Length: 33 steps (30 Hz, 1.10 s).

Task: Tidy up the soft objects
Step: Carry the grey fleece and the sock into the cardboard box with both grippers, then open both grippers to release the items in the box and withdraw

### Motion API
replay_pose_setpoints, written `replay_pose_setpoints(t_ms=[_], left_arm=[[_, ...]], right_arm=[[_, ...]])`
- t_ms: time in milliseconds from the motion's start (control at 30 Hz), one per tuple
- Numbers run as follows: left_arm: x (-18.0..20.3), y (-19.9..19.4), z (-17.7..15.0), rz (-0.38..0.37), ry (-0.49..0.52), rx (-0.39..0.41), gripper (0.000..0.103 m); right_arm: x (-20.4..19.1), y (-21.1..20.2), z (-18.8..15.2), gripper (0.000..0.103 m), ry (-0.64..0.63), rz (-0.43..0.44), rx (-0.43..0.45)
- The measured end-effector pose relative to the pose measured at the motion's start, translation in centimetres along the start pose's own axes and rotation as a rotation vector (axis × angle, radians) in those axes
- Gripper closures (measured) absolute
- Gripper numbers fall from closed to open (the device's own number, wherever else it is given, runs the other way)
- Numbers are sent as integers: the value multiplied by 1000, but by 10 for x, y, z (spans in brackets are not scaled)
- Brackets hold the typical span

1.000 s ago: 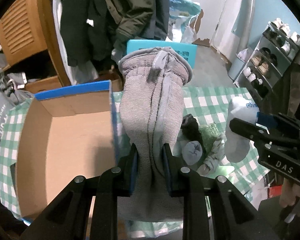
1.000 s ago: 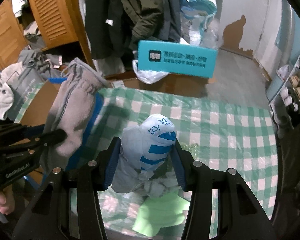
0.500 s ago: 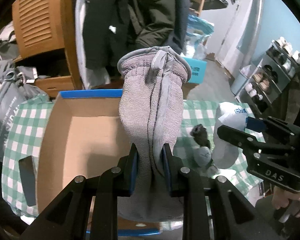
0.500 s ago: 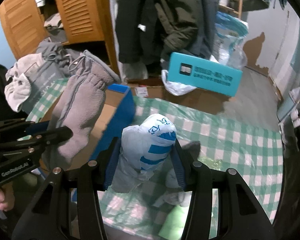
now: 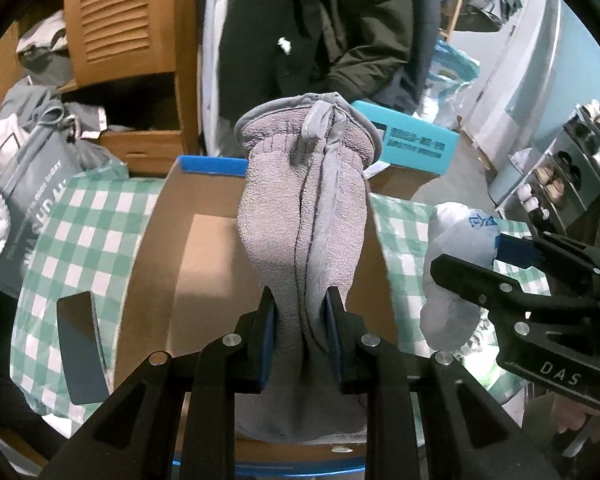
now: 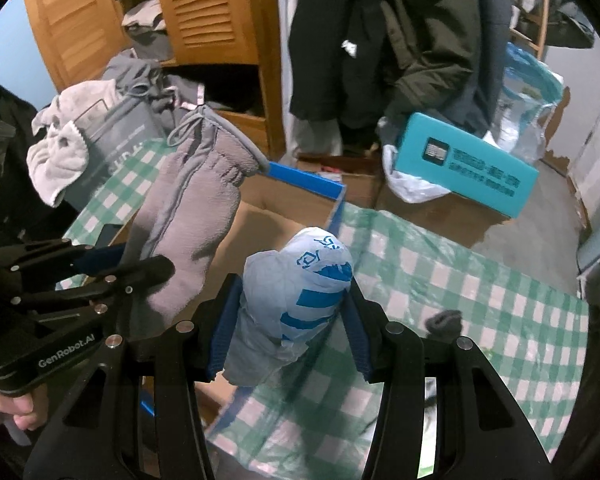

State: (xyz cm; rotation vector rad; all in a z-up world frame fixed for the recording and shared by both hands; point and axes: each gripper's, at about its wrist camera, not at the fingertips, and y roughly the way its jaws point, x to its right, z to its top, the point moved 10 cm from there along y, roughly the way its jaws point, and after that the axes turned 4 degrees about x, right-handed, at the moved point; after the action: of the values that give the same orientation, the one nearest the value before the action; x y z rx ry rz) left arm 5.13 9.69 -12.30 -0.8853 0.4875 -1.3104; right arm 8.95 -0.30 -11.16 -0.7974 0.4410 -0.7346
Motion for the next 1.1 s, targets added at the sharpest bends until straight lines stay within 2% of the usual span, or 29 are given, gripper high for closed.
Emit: replay_pose_setpoints(t_ms=[433, 567, 633, 733, 933, 1000, 1100], left_arm=[[-38, 20, -14, 45, -51, -55, 78], [-42, 21, -16, 59, -61, -62, 69], [-45, 22, -16, 68, -71, -63, 60], [-50, 21, -16, 88, -86, -59, 57], [-47, 17, -12, 81, -85, -42, 49], [-46, 17, -11, 81, -85, -42, 49], [-44, 17, -11, 82, -79, -44, 49]], right_arm=[[-31, 42, -4, 54, -10, 48, -90], [-37, 51, -7, 53, -16, 61, -115], [-38, 54, -8, 52, -18, 60, -122], [-36, 57, -10, 52, -22, 51, -134], [-32, 57, -11, 40, -18, 43, -136], [-32, 56, -9, 31, -17, 47, -132], [-30, 51, -5, 31, -20, 38, -112]])
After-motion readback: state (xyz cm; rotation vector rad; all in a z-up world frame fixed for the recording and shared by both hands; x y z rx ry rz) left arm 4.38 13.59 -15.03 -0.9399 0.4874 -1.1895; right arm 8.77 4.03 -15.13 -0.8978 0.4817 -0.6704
